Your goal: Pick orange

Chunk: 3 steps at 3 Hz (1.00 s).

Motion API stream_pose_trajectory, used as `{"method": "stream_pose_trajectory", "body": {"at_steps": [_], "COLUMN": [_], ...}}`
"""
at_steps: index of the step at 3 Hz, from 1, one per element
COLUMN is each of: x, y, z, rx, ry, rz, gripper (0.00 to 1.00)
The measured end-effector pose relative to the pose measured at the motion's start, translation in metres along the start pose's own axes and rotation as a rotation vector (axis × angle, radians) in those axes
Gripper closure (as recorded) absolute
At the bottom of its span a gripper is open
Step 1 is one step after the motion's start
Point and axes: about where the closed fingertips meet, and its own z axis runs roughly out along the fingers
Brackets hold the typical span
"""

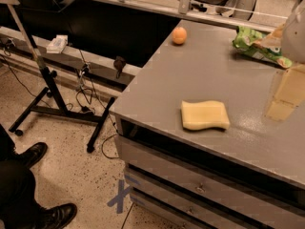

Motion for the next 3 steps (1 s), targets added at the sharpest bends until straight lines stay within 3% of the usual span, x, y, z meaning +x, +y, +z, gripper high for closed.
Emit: {"method": "stream_pose_trajectory", "body": {"at_steps": [1,2,3], "x": [-0.004,-0.019,-0.058], "y": [-0.003,-0.031,-0.089], "z": [0.0,0.015,0.048], "rx": [0.014,0.054,0.101], "ry": [-0.014,-0.055,-0.141], "rz": [-0.01,-0.024,-0.015], "gripper": [0.0,0.0,0.0]}}
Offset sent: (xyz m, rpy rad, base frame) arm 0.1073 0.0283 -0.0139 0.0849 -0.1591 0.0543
